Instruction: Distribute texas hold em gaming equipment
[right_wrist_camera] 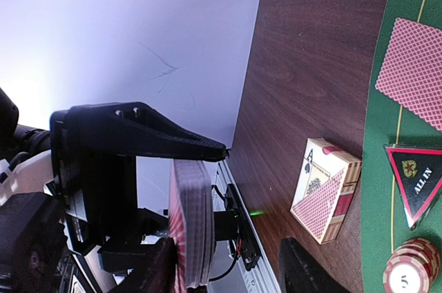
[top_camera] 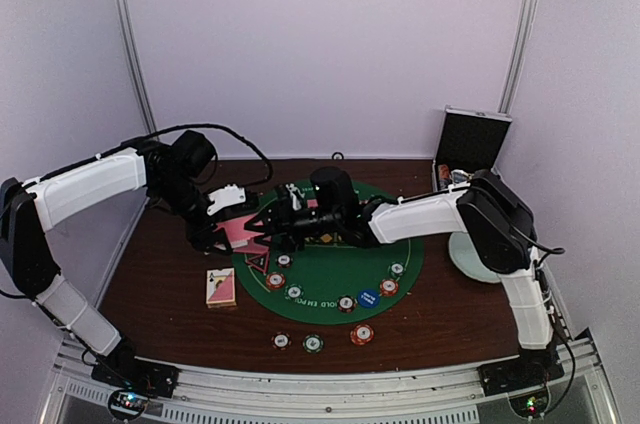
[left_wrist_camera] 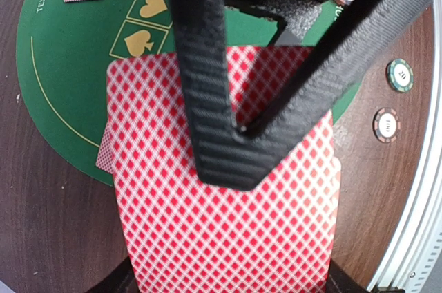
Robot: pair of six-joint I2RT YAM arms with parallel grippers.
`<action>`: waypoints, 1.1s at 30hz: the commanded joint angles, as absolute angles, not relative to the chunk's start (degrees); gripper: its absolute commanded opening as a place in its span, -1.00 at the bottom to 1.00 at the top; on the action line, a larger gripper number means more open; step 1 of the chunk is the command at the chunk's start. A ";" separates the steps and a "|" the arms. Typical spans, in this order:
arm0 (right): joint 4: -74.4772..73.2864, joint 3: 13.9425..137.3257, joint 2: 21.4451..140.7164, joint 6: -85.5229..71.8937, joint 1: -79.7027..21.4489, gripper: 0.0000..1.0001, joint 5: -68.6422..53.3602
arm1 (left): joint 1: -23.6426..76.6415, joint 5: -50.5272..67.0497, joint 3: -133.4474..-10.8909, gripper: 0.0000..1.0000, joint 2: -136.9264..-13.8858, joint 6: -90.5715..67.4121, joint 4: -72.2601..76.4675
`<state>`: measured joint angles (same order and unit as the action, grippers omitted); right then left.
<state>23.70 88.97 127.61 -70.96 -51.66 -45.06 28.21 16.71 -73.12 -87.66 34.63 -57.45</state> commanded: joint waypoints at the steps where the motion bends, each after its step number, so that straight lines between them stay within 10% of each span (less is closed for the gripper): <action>1: 24.21 87.14 124.66 -72.26 -51.06 0.00 -44.99 | 28.21 16.63 -72.61 -0.79 -86.96 35.50 -55.68; 33: 27.37 78.17 117.17 -74.27 -48.60 -1.00 -45.37 | 28.21 14.82 -70.89 -0.79 -86.58 36.18 -55.11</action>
